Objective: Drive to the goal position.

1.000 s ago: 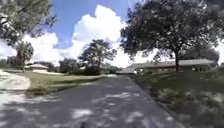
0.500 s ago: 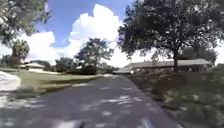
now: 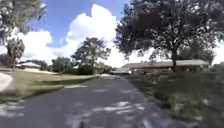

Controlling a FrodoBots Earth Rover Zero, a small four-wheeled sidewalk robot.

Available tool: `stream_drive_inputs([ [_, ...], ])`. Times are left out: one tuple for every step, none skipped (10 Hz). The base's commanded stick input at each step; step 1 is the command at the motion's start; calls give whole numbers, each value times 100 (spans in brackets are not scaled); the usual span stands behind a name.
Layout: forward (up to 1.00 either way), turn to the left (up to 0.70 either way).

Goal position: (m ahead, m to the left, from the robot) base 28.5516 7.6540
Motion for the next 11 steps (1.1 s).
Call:
stream_drive_inputs([
  [70,35],
  [70,35],
  [70,35],
  [70,35],
  [70,0],
  [70,0],
  [70,0],
  [70,0],
  [70,0],
  [70,0],
  [70,0],
])
